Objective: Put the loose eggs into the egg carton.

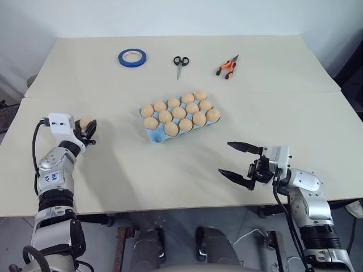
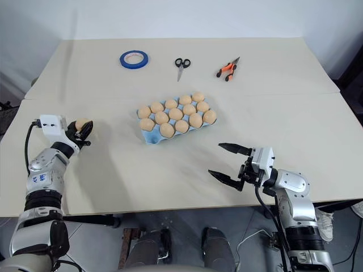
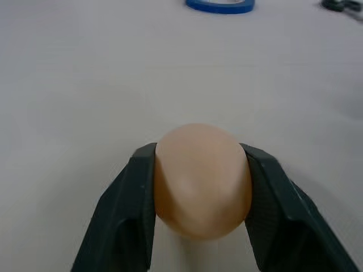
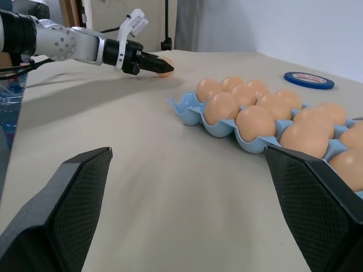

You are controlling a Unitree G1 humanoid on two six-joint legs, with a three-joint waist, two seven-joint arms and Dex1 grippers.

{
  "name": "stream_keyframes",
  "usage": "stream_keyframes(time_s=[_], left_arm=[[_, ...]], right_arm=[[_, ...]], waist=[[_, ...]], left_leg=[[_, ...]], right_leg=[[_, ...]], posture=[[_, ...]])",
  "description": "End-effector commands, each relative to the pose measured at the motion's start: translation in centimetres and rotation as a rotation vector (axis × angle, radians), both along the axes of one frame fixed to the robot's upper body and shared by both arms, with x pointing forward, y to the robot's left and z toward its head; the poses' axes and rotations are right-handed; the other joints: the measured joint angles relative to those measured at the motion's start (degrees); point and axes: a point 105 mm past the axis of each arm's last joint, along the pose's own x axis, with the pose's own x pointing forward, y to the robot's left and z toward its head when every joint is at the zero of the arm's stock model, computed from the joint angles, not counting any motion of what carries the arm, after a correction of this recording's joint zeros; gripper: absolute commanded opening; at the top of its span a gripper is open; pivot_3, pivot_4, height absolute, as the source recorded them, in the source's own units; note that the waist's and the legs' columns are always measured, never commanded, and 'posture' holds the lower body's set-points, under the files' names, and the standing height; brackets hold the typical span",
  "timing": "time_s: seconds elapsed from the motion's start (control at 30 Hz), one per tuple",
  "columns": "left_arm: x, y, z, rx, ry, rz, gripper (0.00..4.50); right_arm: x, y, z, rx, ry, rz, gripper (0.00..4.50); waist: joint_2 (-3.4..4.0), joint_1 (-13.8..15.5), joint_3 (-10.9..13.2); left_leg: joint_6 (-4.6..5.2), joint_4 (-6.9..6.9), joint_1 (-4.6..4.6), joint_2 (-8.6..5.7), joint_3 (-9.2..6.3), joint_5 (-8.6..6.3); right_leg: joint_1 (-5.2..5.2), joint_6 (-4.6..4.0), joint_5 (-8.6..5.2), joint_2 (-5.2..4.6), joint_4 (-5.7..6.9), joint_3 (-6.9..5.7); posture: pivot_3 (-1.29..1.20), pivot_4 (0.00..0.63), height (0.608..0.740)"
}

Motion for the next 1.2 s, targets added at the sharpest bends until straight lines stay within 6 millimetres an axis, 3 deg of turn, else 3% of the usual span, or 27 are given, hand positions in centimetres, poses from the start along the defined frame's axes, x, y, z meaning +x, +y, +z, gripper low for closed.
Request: stream_keyframes(time_s=[0.03, 0.13, 0.3, 0.37, 0.43, 0.67, 0.87, 1.0, 1.2], left_arm=[[-1.0, -4.9, 4.7, 0.071, -0.190, -0.268, 1.98], [-2.8, -10.3, 5.3, 0.117, -0.201, -0.566, 1.98], [-4.1, -14.1, 3.1, 0.187, -0.108, -0.784, 1.98], [-4.1, -14.7, 2.4, 0.192, -0.081, -0.818, 1.98], [-4.0, -14.9, 2.0, 0.193, -0.065, -0.828, 2.45], [-3.0, -14.7, 1.3, 0.201, -0.062, -0.798, 4.47], [-3.2, -13.7, 1.6, 0.212, -0.088, -0.778, 4.47], [-5.2, -10.9, 2.1, 0.244, -0.104, -0.785, 4.47], [-9.0, -5.5, -0.6, 0.371, 0.036, -0.765, 4.47]], right_arm=[[0.0, -0.2, 1.0, -0.006, -0.036, -0.005, 4.50], [0.0, -0.2, 1.0, -0.008, -0.035, -0.006, 4.50], [0.1, -0.1, 1.1, -0.009, -0.041, -0.010, 4.50], [0.2, 0.0, 1.2, -0.007, -0.045, -0.013, 4.50], [0.2, 0.0, 1.3, -0.003, -0.049, -0.021, 4.50], [-0.2, 0.1, 1.2, 0.006, -0.051, -0.031, 4.50], [-0.3, 0.1, 1.3, 0.007, -0.053, -0.038, 4.50], [-0.6, -0.9, 1.5, -0.010, -0.051, -0.052, 4.50], [-1.0, -3.1, 1.3, -0.065, -0.025, -0.082, 4.50]], waist=[[0.00, 0.04, 0.00], [0.00, 0.18, 0.00], [0.00, -0.26, 0.00], [0.00, -0.25, 0.00], [0.00, -0.10, 0.00], [0.00, 0.07, 0.00], [0.00, 0.00, 0.00], [0.01, -0.44, 0.00], [0.03, -0.15, 0.01]], left_leg=[[-0.01, 0.00, 0.00, 0.00, 0.00, 0.00], [-0.01, 0.00, 0.00, 0.00, 0.00, 0.00], [0.00, 0.08, 0.05, 0.01, 0.08, 0.00], [0.00, 0.08, 0.10, 0.04, 0.13, 0.00], [0.00, 0.10, 0.09, 0.05, 0.13, 0.01], [0.09, 0.19, 0.03, 0.03, 0.11, -0.04], [0.11, 0.19, 0.03, 0.03, 0.10, -0.06], [0.10, 0.15, 0.04, 0.06, 0.15, -0.06], [0.09, 0.05, 0.04, 0.06, 0.20, -0.13]], right_leg=[[0.00, 0.00, 0.00, 0.00, -0.01, 0.00], [0.01, 0.00, 0.00, -0.01, -0.02, 0.01], [0.04, 0.00, 0.00, 0.03, 0.03, 0.11], [0.02, -0.01, 0.00, 0.08, 0.07, 0.18], [0.01, -0.01, 0.00, 0.09, 0.07, 0.17], [0.02, 0.00, 0.00, 0.03, 0.05, 0.17], [0.02, 0.01, 0.01, 0.02, 0.05, 0.17], [-0.03, 0.01, 0.01, 0.03, 0.06, 0.23], [-0.09, 0.00, 0.00, -0.01, -0.06, 0.54]], posture=[[0.00, 0.150, 0.740], [0.00, 0.150, 0.740], [0.00, 0.150, 0.740], [0.00, 0.150, 0.740], [0.00, 0.150, 0.740], [0.00, 0.150, 0.740], [0.00, 0.150, 0.740], [0.00, 0.150, 0.740], [0.00, 0.150, 0.740]])
